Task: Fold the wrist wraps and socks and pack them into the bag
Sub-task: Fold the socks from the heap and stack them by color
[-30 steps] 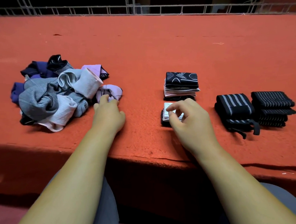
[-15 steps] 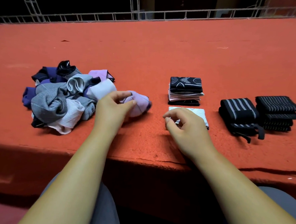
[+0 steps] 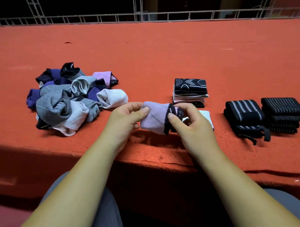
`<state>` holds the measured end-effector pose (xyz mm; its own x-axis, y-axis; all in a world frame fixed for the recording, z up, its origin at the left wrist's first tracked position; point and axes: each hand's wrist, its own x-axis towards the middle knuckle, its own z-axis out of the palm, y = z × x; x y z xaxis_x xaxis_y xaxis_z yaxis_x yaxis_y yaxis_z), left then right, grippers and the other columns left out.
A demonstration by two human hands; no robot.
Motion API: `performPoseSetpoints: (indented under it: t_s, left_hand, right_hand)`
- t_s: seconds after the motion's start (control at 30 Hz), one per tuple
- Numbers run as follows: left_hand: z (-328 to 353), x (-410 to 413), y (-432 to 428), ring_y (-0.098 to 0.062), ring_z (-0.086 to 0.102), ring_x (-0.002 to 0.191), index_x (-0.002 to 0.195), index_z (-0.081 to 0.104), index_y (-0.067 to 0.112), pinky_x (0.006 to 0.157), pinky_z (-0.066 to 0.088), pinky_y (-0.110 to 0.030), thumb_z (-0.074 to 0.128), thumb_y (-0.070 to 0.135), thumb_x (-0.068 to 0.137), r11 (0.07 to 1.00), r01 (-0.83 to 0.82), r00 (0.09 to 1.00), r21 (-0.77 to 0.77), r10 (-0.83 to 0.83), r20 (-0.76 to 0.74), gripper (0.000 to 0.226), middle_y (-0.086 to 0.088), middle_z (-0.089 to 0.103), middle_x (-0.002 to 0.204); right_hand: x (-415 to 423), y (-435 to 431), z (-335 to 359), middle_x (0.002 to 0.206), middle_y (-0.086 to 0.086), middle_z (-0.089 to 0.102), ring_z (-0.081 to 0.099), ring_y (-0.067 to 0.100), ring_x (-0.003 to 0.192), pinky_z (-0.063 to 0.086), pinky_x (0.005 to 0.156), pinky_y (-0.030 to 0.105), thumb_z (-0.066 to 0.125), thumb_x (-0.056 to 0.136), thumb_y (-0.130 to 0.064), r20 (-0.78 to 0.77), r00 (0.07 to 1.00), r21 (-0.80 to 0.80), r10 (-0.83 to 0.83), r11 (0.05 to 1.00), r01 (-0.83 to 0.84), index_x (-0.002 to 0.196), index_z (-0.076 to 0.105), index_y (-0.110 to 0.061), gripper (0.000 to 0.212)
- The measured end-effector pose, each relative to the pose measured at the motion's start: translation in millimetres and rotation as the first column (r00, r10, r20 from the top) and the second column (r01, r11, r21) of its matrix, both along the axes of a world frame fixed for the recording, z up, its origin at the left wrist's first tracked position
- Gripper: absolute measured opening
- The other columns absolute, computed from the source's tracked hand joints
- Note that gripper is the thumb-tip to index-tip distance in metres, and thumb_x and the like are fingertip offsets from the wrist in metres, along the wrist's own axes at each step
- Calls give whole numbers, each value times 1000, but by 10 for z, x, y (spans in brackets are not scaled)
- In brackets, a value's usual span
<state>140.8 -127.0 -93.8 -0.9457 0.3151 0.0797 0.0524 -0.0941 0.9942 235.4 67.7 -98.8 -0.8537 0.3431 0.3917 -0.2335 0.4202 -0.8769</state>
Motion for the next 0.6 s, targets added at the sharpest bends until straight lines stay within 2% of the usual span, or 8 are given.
performPoseSetpoints:
  t_s: [0.07,0.1,0.17,0.2,0.3,0.4,0.5,0.6]
  left_hand:
    - [3,41,22,-15,69,95,117,69,20,89,50,-34,82,27,91,979,-131,977,-157,101,-188,30,-5,76,112]
    - [7,66,31,-12,68,96,117,66,24,88,49,-27,80,24,93,947,-234,930,-220,153,-333,28,1,73,114]
    - [69,133,49,-9,62,95,113,67,29,83,44,-18,78,23,93,895,-349,796,-279,126,-593,23,7,67,112]
    - [109,175,62,-8,60,93,110,70,29,81,41,-15,79,24,93,894,-340,750,-291,71,-657,20,8,67,108]
    - [140,260,124,-5,58,90,96,76,28,79,44,-22,82,33,89,891,-280,728,-358,-46,-684,10,11,69,96]
    - [108,265,133,-7,60,86,88,77,30,80,49,-32,80,36,86,869,-310,754,-386,-22,-656,7,12,71,90]
    - [131,251,81,-7,61,82,85,79,28,79,49,-28,81,24,89,876,-292,796,-385,-1,-606,6,11,73,88]
    - [138,173,5,-3,61,76,81,78,25,74,45,-18,76,19,91,834,-361,814,-417,63,-578,11,10,73,84]
  right_hand:
    - [-11,0,-5,93,-12,74,68,9,83,54,79,30,77,95,-30,2,1000,31,-24,999,23,104,70,-29,12]
    - [-16,-4,-11,91,-12,74,68,7,84,52,79,27,78,94,-28,0,999,34,-39,999,39,101,71,-29,10]
    - [-21,-15,-17,90,-15,74,67,2,85,47,76,18,79,93,-25,-10,998,62,-67,996,68,97,72,-28,9]
    - [-19,-21,-16,89,-17,74,67,0,85,46,75,16,80,92,-25,-14,997,73,-75,994,75,97,73,-28,9]
    - [-19,-41,-12,88,-16,76,69,1,85,52,78,21,80,91,-24,-11,998,66,-58,996,59,97,74,-27,8]
    - [-7,-61,9,88,-17,76,71,3,85,56,80,27,80,92,-23,-2,1000,52,-25,998,25,95,75,-28,7]
    - [-4,-71,3,86,-18,76,71,3,83,58,82,32,81,93,-25,-1,1000,39,-17,999,17,94,76,-29,6]
    - [-12,-47,-9,84,-15,74,67,4,76,59,77,37,78,95,-22,-16,1000,-22,4,1000,-4,96,74,-29,8]
